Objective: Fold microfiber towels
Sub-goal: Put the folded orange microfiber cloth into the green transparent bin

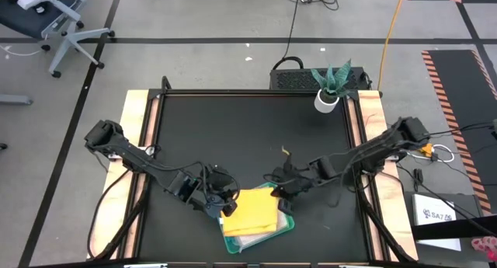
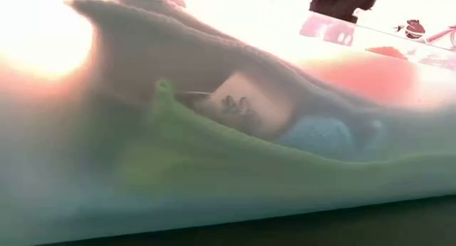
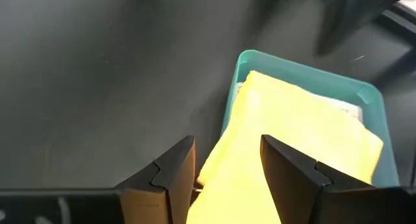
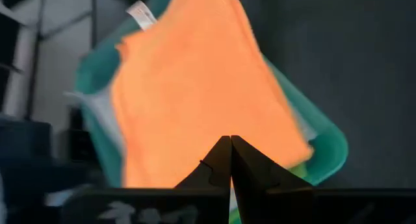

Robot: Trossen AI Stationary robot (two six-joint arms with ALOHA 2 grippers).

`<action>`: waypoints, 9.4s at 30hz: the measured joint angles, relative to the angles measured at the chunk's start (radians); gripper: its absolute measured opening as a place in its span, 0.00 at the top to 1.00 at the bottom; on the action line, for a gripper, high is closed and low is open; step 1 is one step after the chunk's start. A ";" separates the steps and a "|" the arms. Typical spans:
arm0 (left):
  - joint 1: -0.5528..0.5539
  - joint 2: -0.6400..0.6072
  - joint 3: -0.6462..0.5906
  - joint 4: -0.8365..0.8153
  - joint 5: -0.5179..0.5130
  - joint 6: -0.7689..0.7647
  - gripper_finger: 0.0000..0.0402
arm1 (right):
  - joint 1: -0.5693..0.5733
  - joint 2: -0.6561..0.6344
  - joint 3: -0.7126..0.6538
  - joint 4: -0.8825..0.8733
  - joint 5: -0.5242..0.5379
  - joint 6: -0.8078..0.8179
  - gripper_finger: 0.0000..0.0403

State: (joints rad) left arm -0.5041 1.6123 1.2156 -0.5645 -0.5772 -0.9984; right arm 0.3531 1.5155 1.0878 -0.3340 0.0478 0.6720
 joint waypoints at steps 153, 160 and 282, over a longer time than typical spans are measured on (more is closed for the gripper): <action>0.092 -0.001 0.000 -0.033 0.034 0.345 0.56 | 0.040 0.110 0.000 -0.090 -0.468 0.543 0.72; 0.092 -0.001 0.000 -0.033 0.034 0.343 0.56 | 0.039 0.110 0.000 -0.113 -0.473 0.561 0.71; 0.106 0.120 -0.060 0.121 0.568 -0.387 0.57 | 0.035 -0.162 0.000 -0.098 -0.100 0.227 0.71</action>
State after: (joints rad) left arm -0.3977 1.7321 1.1553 -0.4435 -0.0093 -1.3853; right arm 0.3878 1.3533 1.0882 -0.4316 -0.0525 0.8994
